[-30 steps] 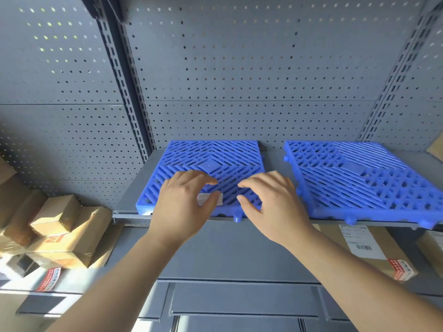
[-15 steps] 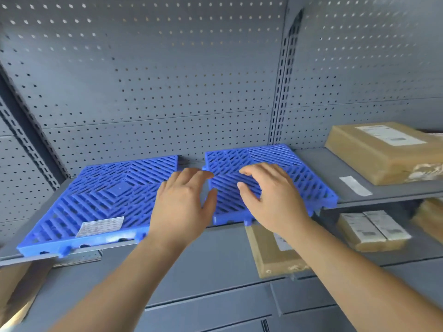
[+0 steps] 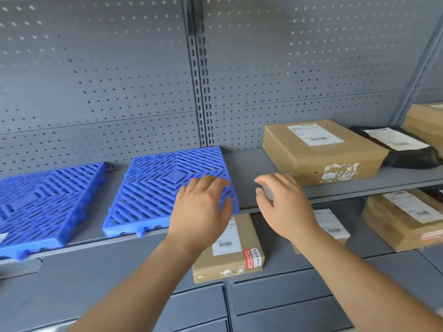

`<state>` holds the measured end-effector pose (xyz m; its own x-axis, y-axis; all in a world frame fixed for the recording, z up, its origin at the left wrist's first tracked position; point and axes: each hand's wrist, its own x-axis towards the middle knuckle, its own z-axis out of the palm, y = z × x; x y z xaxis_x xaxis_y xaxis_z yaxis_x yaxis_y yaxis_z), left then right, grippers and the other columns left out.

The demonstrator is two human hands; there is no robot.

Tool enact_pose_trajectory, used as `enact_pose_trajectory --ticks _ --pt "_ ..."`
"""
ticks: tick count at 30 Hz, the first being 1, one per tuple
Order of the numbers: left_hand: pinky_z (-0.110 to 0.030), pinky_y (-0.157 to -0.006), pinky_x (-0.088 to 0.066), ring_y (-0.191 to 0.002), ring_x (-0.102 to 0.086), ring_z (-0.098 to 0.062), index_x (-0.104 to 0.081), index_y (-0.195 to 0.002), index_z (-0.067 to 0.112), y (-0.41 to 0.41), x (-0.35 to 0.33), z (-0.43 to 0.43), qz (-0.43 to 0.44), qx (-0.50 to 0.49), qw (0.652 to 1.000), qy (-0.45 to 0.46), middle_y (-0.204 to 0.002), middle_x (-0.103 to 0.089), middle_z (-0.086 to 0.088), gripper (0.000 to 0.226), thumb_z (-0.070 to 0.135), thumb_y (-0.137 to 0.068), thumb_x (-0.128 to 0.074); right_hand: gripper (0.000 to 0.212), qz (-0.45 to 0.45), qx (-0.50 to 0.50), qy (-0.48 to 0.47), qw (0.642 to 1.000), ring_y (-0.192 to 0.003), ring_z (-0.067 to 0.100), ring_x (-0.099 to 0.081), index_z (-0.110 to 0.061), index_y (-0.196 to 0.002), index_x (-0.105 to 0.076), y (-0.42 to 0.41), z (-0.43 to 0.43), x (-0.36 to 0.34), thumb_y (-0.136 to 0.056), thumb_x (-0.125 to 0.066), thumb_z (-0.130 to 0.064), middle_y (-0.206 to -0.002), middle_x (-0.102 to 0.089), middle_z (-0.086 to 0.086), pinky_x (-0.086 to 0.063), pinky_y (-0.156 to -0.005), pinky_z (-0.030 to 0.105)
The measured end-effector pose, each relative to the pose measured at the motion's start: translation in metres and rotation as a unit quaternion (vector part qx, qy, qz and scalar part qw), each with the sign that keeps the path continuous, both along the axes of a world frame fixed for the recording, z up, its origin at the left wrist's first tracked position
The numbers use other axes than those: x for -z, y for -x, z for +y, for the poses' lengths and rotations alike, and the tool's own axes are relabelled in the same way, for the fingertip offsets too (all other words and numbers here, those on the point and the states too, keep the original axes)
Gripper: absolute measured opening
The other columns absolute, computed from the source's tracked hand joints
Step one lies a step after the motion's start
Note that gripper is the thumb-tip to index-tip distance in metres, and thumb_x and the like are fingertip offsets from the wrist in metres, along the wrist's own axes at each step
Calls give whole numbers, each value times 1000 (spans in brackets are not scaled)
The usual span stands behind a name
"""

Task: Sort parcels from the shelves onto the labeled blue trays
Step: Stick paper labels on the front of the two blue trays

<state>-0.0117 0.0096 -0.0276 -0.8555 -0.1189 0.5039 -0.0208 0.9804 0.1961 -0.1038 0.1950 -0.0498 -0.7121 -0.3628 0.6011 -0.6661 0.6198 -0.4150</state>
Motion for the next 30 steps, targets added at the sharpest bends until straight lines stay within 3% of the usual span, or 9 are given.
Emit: enact_pose_trajectory --ticks 5,14,19,30 --pt "-42 -91 -47 -108 -63 -26 -69 -120 24 23 8 47 -23 15 1000 3 -115 -70 4 32 30 -89 -65 25 -11 13 -44 999 -97 28 -62 -11 -106 -71 19 39 12 -83 -62 -10 -101 -72 1 -52 -80 38" --pt "-40 -84 -51 -97 -66 -26 -73 -111 24 49 24 82 -20 20 999 43 -102 -73 6 30 24 -81 -73 35 27 -39 -127 991 -107 23 -59 -19 -113 -73 37 68 29 -79 -63 -24 -114 -68 -7 -50 -86 41" --pt "-40 -80 -52 -93 -66 -27 -75 -105 22 54 27 85 -1 18 998 62 -96 -73 4 30 19 -76 -79 31 34 -61 -155 985 -107 21 -59 -23 -109 -73 43 67 37 -79 -65 -28 -110 -68 -11 -48 -88 40" --pt "-35 -80 -47 -93 -64 -21 -75 -104 27 49 27 85 -17 17 998 63 -95 -73 10 26 26 -78 -73 10 86 -97 -94 987 -95 22 -58 -25 -90 -73 42 66 40 -83 -73 -17 -93 -67 -13 -42 -81 35"
